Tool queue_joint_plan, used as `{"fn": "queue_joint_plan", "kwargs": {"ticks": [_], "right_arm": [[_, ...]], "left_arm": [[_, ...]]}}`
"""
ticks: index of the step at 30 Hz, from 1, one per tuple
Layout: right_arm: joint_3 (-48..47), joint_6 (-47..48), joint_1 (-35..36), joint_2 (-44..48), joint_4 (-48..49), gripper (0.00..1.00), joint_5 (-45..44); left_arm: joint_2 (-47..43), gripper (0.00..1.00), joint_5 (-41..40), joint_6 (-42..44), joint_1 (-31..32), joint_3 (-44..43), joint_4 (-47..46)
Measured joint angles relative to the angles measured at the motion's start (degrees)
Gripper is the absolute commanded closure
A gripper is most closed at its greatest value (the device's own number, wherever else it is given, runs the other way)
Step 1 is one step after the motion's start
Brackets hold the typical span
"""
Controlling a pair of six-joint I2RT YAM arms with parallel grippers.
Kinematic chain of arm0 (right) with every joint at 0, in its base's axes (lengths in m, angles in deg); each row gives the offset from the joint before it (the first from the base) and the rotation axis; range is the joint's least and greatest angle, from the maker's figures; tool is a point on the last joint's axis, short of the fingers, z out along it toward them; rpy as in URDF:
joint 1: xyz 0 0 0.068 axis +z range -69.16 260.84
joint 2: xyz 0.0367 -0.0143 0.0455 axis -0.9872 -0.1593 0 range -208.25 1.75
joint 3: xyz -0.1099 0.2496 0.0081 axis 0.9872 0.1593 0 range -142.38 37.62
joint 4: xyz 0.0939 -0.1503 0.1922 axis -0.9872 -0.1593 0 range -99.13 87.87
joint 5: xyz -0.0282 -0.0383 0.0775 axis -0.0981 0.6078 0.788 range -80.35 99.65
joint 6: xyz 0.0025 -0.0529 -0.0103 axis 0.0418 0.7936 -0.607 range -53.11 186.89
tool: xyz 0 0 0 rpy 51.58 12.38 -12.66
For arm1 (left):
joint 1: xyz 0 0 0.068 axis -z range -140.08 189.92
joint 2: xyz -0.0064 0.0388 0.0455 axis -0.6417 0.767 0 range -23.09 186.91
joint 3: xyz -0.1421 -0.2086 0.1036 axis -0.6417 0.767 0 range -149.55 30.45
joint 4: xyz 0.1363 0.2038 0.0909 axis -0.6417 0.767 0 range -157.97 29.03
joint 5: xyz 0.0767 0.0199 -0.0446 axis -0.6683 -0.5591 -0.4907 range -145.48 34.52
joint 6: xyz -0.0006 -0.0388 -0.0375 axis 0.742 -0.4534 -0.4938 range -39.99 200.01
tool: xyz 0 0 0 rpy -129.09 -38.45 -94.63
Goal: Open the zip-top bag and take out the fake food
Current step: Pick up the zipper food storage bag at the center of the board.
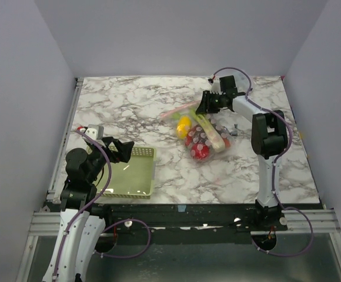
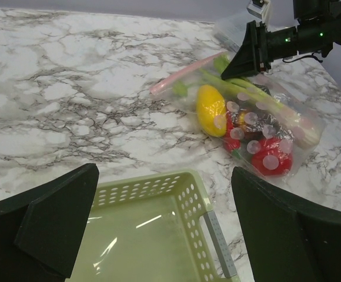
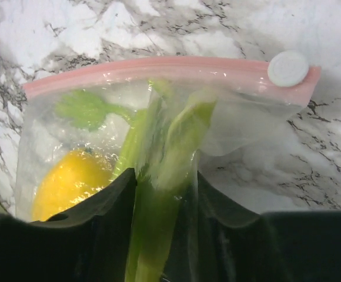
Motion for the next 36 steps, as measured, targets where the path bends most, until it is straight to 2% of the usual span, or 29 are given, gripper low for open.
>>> {"fn": "queue_joint_plan", "kwargs": {"ticks": [2, 5, 7, 11, 20, 24, 30, 36], "right_arm": [[-0.1, -0.3, 0.0, 0.0, 0.0, 0.77, 0.7], [-0.1, -0.6, 0.0, 0.0, 0.0, 0.87, 1.9], [0.1, -0.7, 0.0, 0.2, 0.2, 0.93, 2.7], [4.2, -1.4, 0.0, 3.5, 3.0, 0.97, 4.9], [16.6, -5.3, -0.2, 17.6, 13.0, 1.0, 9.9], [22.3, -7.4, -0.3, 23.1, 18.6, 1.0, 12.0], [29.6, -10.2, -1.0, 30.3, 24.3, 1.0, 15.0], [35.8, -12.0, -1.4, 37.3, 29.0, 1.0, 18.4]], "left_arm": [[0.1, 0.01, 0.0, 0.0, 0.0, 0.0, 0.0], [0.1, 0.01, 0.2, 0.0, 0.0, 0.0, 0.0], [0.1, 0.01, 0.2, 0.1, 0.0, 0.0, 0.0], [0.1, 0.01, 0.4, 0.1, 0.0, 0.0, 0.0], [1.0, 0.01, 4.0, -5.4, 0.0, 0.9, -3.0], [0.8, 0.01, 7.3, -14.3, 0.0, 5.7, -10.5], [-1.0, 0.01, 9.9, -29.9, 0.5, 19.0, -26.3], [-1.3, 0.06, 9.5, -33.7, 4.2, 20.6, -33.5]]}}
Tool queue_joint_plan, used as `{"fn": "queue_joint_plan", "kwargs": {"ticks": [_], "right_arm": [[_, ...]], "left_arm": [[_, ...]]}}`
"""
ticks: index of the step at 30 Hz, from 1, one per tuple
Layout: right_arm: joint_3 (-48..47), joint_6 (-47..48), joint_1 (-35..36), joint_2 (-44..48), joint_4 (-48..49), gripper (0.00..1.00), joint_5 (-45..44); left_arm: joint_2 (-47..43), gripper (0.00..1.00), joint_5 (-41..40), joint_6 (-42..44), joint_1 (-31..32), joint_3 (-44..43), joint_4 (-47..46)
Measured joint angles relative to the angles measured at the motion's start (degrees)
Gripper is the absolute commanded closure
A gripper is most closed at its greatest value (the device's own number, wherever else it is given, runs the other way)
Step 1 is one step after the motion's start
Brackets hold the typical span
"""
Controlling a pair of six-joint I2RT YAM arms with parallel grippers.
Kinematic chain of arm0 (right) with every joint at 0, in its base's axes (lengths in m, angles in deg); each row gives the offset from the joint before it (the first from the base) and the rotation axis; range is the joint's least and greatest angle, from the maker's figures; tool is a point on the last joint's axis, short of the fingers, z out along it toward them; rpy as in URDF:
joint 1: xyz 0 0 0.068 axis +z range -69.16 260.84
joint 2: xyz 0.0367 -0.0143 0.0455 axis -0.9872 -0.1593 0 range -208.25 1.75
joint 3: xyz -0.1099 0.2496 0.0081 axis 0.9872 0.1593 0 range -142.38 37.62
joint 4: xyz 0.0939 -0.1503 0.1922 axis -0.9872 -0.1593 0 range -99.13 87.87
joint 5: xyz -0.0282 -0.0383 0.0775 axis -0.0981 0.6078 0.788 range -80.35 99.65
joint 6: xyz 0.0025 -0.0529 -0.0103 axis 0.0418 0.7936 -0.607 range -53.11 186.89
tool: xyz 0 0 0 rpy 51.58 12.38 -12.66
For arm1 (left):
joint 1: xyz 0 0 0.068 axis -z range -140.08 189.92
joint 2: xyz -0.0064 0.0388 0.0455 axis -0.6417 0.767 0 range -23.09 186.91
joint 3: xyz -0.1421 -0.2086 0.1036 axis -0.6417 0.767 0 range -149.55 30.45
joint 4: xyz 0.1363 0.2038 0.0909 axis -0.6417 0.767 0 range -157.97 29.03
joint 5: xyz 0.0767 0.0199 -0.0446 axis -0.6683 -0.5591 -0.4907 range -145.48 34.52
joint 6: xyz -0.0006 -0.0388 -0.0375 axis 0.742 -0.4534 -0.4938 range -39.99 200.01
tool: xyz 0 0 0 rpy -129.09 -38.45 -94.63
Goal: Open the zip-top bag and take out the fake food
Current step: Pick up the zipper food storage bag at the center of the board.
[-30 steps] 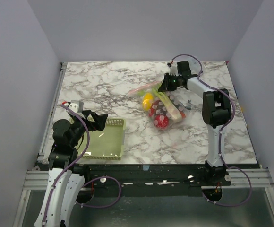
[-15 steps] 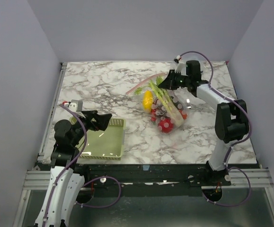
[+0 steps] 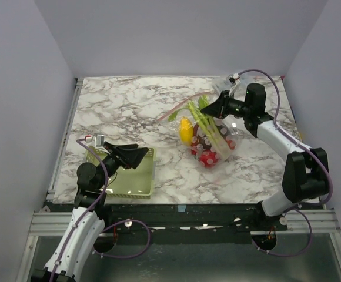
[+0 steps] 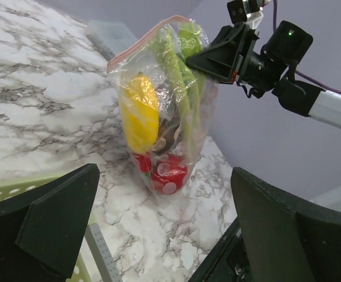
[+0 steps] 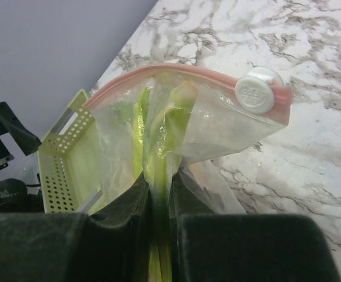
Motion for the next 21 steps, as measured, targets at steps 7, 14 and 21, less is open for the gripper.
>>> {"fn": "queue_joint_plan", "kwargs": {"ticks": [7, 14, 21], "right_arm": [[5.6, 0.3, 0.0, 8.7, 3.8, 1.0, 4.9], [7.8, 4.9, 0.0, 14.7, 3.2, 1.0, 9.3], [8.2, 12.0, -0.3, 17.4, -1.9, 1.0, 14.6]], "left_arm": [[3.6, 0.06, -1.9, 4.4, 6.1, -0.8, -4.0], [7.8, 0.03, -2.0, 14.1, 9.0, -9.3, -1.2], [15.4, 0.01, -0.3, 15.5, 11.5, -21.7, 1.9]]}}
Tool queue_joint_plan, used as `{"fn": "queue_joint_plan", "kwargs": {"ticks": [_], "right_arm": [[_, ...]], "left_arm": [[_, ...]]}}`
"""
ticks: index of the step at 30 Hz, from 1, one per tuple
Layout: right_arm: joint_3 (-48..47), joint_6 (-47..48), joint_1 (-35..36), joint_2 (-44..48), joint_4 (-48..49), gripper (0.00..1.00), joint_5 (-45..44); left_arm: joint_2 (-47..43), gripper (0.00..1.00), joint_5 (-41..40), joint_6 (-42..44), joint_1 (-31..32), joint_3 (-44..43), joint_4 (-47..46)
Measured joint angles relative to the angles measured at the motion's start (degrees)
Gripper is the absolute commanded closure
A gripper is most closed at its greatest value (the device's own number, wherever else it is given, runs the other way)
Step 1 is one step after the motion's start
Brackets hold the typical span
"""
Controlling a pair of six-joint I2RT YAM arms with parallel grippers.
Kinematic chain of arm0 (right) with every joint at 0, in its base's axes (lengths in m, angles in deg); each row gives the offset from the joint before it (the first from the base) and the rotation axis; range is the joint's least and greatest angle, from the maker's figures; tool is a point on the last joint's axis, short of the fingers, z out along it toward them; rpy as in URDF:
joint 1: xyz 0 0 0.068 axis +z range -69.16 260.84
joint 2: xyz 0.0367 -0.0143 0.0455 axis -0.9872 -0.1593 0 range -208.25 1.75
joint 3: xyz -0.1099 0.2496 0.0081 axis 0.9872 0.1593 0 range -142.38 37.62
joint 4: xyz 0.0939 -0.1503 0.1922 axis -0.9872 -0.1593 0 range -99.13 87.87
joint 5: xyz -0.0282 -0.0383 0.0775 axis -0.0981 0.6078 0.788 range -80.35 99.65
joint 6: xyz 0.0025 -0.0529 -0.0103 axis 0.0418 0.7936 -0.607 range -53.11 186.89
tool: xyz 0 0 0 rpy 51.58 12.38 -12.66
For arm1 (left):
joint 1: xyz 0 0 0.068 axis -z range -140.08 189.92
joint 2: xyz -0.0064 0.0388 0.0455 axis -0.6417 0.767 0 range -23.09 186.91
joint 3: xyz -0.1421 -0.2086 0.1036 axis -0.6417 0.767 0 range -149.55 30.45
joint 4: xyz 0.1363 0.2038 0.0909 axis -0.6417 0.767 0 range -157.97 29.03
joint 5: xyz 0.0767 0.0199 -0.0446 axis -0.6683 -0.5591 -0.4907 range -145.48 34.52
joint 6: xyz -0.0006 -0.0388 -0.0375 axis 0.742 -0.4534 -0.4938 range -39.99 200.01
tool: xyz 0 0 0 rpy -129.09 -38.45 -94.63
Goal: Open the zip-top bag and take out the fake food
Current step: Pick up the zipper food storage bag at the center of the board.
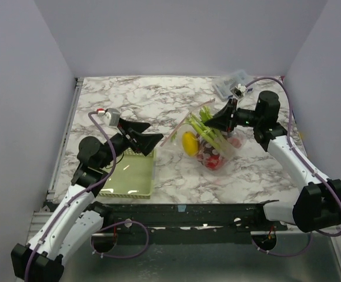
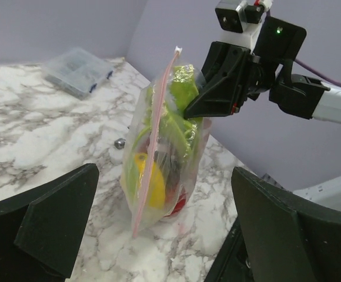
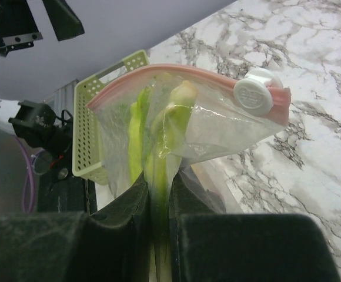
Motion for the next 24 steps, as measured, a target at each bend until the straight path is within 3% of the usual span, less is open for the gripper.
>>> {"fn": "queue_joint_plan", "kwargs": {"ticks": [6, 17, 24], "right_arm": [[0.0, 6.2, 0.0, 2.2, -6.3, 1.0, 3.4], [0.5, 14.4, -0.4, 6.0, -14.4, 1.0, 5.5], [1.2, 15.6, -0.8, 6.0, -15.6, 1.0, 5.5]], "left_arm": [[9.7, 0.01, -0.6, 1.8, 7.2, -9.1, 7.0], [26.7, 0.03, -2.9, 5.8, 14.6, -30.1, 22.1], [32.8, 0.19, -10.5, 10.0, 21.2, -37.9, 32.0]]}}
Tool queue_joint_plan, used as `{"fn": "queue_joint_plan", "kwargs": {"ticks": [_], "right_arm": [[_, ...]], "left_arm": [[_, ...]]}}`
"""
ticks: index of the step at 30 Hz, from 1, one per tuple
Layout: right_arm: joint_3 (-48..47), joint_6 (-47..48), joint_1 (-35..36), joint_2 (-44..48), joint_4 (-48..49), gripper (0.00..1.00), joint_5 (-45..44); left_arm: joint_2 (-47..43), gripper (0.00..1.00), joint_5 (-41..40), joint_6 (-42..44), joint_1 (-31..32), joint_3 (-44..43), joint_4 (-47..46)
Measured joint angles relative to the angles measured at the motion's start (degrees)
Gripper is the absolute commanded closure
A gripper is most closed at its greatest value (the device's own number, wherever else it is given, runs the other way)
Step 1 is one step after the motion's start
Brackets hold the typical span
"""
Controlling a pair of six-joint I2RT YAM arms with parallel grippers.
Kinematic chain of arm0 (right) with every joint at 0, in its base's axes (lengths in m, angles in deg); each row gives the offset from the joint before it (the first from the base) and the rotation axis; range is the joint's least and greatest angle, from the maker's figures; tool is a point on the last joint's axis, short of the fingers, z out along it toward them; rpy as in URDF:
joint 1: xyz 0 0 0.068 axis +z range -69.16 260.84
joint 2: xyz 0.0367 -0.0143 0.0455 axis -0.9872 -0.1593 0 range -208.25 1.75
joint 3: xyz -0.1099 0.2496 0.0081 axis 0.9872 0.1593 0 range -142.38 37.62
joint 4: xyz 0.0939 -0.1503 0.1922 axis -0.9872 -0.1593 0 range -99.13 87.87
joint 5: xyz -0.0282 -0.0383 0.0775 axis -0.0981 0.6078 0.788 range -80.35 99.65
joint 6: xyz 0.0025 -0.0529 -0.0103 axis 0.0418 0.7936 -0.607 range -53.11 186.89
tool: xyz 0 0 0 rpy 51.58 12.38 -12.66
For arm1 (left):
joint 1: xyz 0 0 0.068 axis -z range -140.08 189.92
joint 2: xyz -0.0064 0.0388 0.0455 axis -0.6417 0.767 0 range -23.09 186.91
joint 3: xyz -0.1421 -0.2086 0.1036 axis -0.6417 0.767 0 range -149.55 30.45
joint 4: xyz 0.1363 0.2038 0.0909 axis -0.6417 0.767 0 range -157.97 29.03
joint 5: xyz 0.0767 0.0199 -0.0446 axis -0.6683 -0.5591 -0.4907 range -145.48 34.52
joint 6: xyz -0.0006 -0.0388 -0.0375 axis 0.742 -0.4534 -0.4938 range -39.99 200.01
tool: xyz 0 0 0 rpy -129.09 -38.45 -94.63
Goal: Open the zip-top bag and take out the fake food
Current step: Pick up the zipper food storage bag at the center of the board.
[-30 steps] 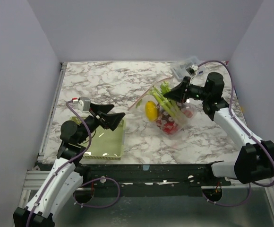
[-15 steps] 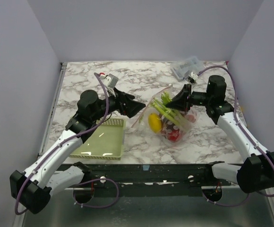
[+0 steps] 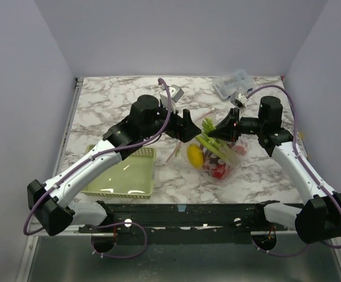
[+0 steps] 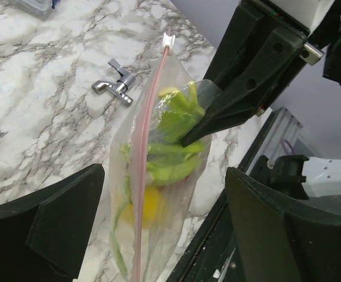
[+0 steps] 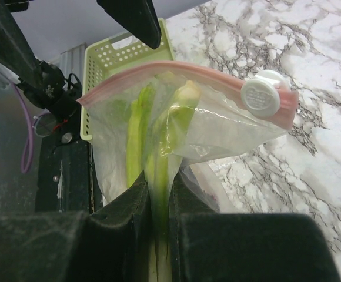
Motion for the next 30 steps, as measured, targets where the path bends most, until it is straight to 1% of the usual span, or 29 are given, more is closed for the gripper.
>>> {"fn": "queue_joint_plan", "kwargs": {"ticks": [2, 4, 5, 9, 10, 15, 17, 20, 21, 26, 28, 30], "right_arm": [[0.2, 0.1, 0.0, 0.0, 0.0, 1.0, 0.0], [0.2, 0.1, 0.0, 0.1, 0.0, 1.0, 0.0], [0.2, 0.1, 0.0, 0.1, 0.0, 1.0, 0.0], [0.8, 0.1, 0.0, 0.7, 0.0, 1.0, 0.1], [0.9, 0.1, 0.0, 0.8, 0.0, 1.0, 0.2], [1.1, 0.1, -0.1, 0.9, 0.0, 1.0, 0.7], [1.2, 0.1, -0.2, 0.9, 0.0, 1.0, 0.8], [1.4, 0.1, -0.4, 0.9, 0.0, 1.0, 0.9], [1.5, 0.1, -0.4, 0.9, 0.0, 1.0, 0.9], [1.8, 0.2, -0.4, 0.9, 0.0, 0.99, 0.9], [1.8, 0.8, -0.4, 0.9, -0.1, 0.93, 1.0], [1.8, 1.9, -0.4, 1.1, -0.7, 0.82, 1.2]], "left_arm": [[1.6, 0.27, -1.9, 1.0, 1.1, -1.9, 1.6], [3.4, 0.37, -3.6, 1.9, 2.0, -3.9, 3.4], [4.1, 0.44, -4.1, 2.2, 2.3, -4.7, 4.0], [7.3, 0.59, -6.4, 3.5, 2.8, -8.4, 6.7], [8.2, 0.62, -7.1, 3.7, 2.9, -9.2, 7.5], [10.2, 0.68, -9.1, 4.9, 3.5, -11.1, 10.3], [10.7, 0.77, -9.6, 5.2, 3.7, -11.4, 10.8], [11.3, 0.98, -9.8, 5.8, 4.0, -11.9, 11.8], [11.4, 1.0, -9.8, 5.9, 4.0, -12.1, 11.9], [11.5, 1.0, -9.6, 6.6, 4.1, -12.1, 12.2], [11.5, 1.0, -9.4, 6.9, 4.1, -12.0, 12.0], [10.8, 1.0, -8.7, 7.3, 4.1, -11.1, 11.1]]}}
